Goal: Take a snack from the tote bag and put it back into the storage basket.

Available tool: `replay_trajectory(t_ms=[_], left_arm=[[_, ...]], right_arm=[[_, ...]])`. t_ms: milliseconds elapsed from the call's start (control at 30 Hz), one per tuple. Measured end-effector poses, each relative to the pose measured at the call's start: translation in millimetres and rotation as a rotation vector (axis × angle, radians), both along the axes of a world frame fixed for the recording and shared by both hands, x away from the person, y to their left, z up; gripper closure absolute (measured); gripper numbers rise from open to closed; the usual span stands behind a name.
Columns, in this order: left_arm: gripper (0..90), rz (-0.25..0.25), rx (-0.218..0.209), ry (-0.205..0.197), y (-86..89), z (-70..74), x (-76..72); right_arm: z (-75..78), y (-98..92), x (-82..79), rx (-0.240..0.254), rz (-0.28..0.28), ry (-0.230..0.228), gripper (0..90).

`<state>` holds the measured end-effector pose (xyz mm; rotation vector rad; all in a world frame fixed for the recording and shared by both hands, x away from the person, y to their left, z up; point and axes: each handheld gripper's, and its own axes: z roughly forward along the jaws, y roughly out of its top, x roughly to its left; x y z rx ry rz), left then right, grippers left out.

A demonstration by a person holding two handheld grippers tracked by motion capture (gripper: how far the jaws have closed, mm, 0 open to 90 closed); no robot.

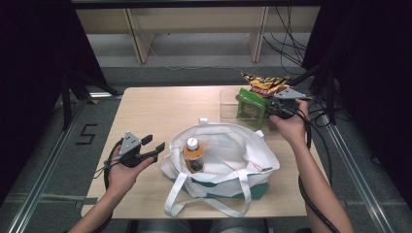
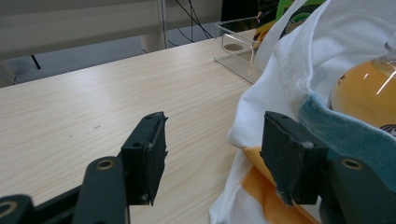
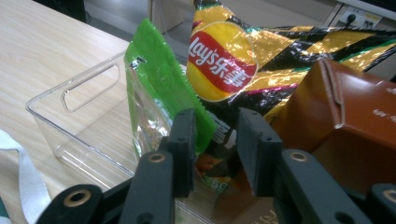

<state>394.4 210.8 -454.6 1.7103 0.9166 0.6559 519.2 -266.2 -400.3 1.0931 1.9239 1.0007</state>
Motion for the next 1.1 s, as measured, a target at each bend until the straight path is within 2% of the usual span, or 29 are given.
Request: replay_trajectory(t_ms=[67,100,133,200,400,600,700,733,767,800,833,933,1000,1033,1067,1100], left_arm=[[39.9,-0.011,-0.004,-0.015,0.3,0.3,1.5],[39.9,-0.01,-0.006,-0.015,0.3,0.3,1.4],[39.9,-0.009,-0.006,-0.014,0.3,0.3,1.4],[40.0,0.002,-0.003,-0.004,-0.2,0.9,-0.5],[40.0,-0.008,0.003,-0.014,-0.4,2.5,-1.0],[40.0,-0.005,-0.004,-0.014,-0.6,3.3,-1.8],[39.9,-0.011,0.001,-0.018,-1.0,3.9,-2.1],[40.0,-0.008,-0.007,-0.015,-1.9,4.1,-2.7],[40.0,-0.009,-0.006,-0.017,-2.0,4.5,-2.9],[39.9,-0.009,-0.007,-0.017,-2.2,4.9,-3.2],[39.9,-0.009,-0.008,-0.017,-2.3,5.0,-3.3],[39.9,-0.01,-0.006,-0.017,-2.3,4.6,-3.2],[39.9,-0.015,-0.001,-0.02,-2.5,5.0,-3.1],[39.9,-0.025,-0.005,-0.033,-2.6,5.0,-2.0],[40.0,-0.017,-0.006,-0.024,-3.0,5.8,-3.4],[39.9,-0.019,-0.004,-0.025,-2.9,6.6,-3.8]], right_arm=[[2.1,-0.1,-1.8,0.005,0.0,-0.005,65.3],[2.1,0.7,-2.2,0.009,-0.007,-0.019,64.8],[3.5,0.3,-3.3,0.001,-0.002,-0.006,64.4],[3.3,1.3,-4.0,0.014,-0.004,-0.019,63.4],[8.1,1.8,-8.4,0.02,-0.006,-0.036,59.9],[12.5,3.4,-16.1,0.052,-0.027,-0.056,56.3],[14.6,2.6,-19.2,0.053,-0.025,-0.049,55.5],[14.5,2.7,-19.8,0.061,-0.03,-0.054,55.2],[15.1,0.3,-19.1,0.047,-0.017,-0.068,55.0],[15.5,1.0,-21.7,0.061,-0.027,-0.046,54.9],[15.2,0.4,-21.7,0.056,-0.032,-0.065,54.8],[16.0,-0.5,-25.3,0.059,-0.029,-0.053,54.4],[15.8,-0.7,-27.5,0.068,-0.034,-0.057,54.3],[16.1,-1.9,-27.9,0.058,-0.033,-0.069,54.2],[16.5,-2.3,-29.4,0.058,-0.03,-0.062,54.1],[16.0,-2.3,-30.1,0.064,-0.033,-0.078,54.0]])
